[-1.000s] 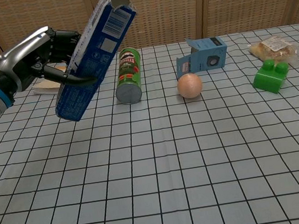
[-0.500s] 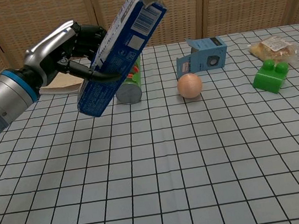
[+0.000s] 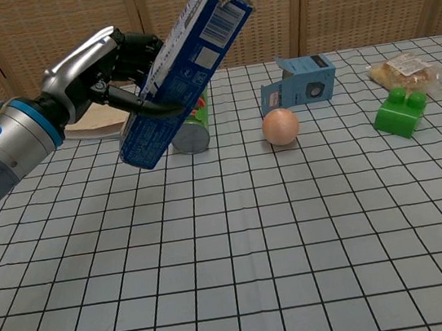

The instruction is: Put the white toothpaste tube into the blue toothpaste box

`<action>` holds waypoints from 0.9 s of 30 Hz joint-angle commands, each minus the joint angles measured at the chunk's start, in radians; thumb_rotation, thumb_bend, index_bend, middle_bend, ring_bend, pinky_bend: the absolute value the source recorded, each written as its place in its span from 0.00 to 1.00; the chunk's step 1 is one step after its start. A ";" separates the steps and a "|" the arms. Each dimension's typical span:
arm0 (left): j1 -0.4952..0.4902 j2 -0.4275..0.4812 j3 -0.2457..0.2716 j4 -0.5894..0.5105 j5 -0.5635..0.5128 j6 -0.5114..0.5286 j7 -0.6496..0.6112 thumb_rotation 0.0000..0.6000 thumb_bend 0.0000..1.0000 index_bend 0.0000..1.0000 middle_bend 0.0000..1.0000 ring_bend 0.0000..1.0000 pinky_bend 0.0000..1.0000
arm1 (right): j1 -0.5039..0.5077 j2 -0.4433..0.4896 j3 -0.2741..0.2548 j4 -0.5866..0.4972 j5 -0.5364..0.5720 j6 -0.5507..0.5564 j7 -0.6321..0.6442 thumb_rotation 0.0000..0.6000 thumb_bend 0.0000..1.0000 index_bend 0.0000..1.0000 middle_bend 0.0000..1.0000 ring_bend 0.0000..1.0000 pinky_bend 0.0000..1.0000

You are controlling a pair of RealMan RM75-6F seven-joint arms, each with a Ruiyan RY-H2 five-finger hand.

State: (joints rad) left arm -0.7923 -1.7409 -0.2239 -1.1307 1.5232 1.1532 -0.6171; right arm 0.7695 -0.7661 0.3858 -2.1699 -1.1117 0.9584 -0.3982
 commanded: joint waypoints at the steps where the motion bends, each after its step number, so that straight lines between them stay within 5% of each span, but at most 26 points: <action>1: -0.004 -0.002 0.001 0.003 0.000 0.001 0.013 1.00 0.11 0.63 0.59 0.56 0.51 | 0.005 0.002 -0.003 -0.007 -0.006 -0.003 0.005 1.00 0.54 0.70 0.68 0.66 0.68; 11: -0.017 0.005 0.008 -0.033 0.003 -0.001 0.031 1.00 0.11 0.63 0.59 0.56 0.51 | 0.061 -0.025 -0.027 -0.014 0.009 -0.027 -0.082 1.00 0.53 0.70 0.68 0.66 0.68; 21: -0.025 -0.018 -0.005 -0.089 -0.027 -0.006 0.027 1.00 0.15 0.66 0.59 0.56 0.51 | 0.175 -0.075 -0.063 -0.060 0.093 -0.012 -0.352 1.00 0.51 0.68 0.66 0.65 0.68; 23: -0.028 -0.035 -0.012 -0.098 -0.038 -0.008 0.020 1.00 0.16 0.67 0.59 0.56 0.51 | 0.194 -0.086 -0.065 -0.076 0.106 0.002 -0.399 1.00 0.41 0.54 0.59 0.61 0.65; 25: -0.033 -0.056 -0.019 -0.105 -0.050 -0.013 0.019 1.00 0.16 0.68 0.59 0.56 0.51 | 0.217 -0.098 -0.066 -0.097 0.123 0.021 -0.449 1.00 0.19 0.24 0.33 0.36 0.47; 27: -0.037 -0.077 -0.026 -0.114 -0.064 -0.018 0.014 1.00 0.16 0.69 0.59 0.56 0.51 | 0.235 -0.111 -0.068 -0.120 0.140 0.044 -0.494 1.00 0.07 0.06 0.10 0.11 0.27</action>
State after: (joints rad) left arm -0.8258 -1.8060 -0.2434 -1.2371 1.4688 1.1393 -0.5982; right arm 0.9728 -0.8549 0.3242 -2.2581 -0.9994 0.9719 -0.8411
